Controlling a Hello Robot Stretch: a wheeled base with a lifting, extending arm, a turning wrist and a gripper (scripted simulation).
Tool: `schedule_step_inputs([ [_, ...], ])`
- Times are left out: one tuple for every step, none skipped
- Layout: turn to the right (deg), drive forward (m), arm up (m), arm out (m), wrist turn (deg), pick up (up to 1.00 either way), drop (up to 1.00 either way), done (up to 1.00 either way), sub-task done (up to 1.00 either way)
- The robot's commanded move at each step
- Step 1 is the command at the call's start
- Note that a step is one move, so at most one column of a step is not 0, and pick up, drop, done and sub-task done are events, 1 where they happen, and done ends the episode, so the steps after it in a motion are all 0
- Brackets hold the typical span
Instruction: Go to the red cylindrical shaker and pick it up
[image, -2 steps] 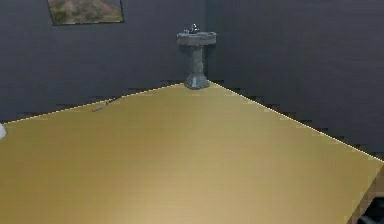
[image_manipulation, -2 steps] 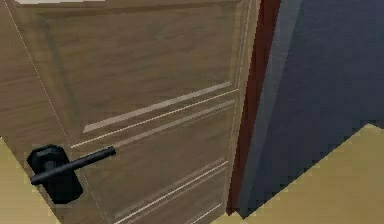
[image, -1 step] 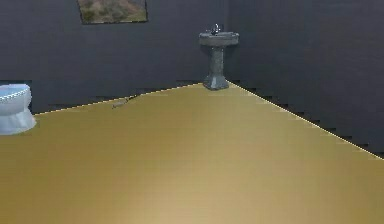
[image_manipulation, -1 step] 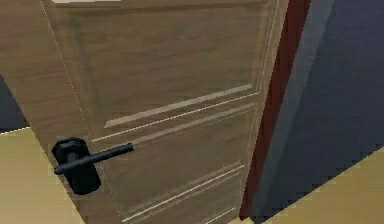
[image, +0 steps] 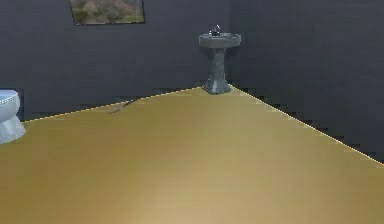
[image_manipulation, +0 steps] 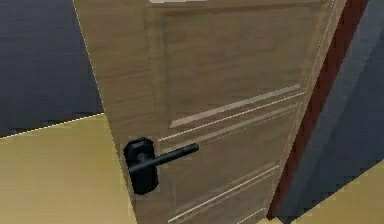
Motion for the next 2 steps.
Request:
schedule_step_inputs([
  [-24.0, 0.0, 0.0, 0.0, 0.0, 0.0, 0.0, 0.0, 0.0],
  [0.0, 0.3, 0.0, 0.0, 0.0, 0.0, 0.0, 0.0, 0.0],
])
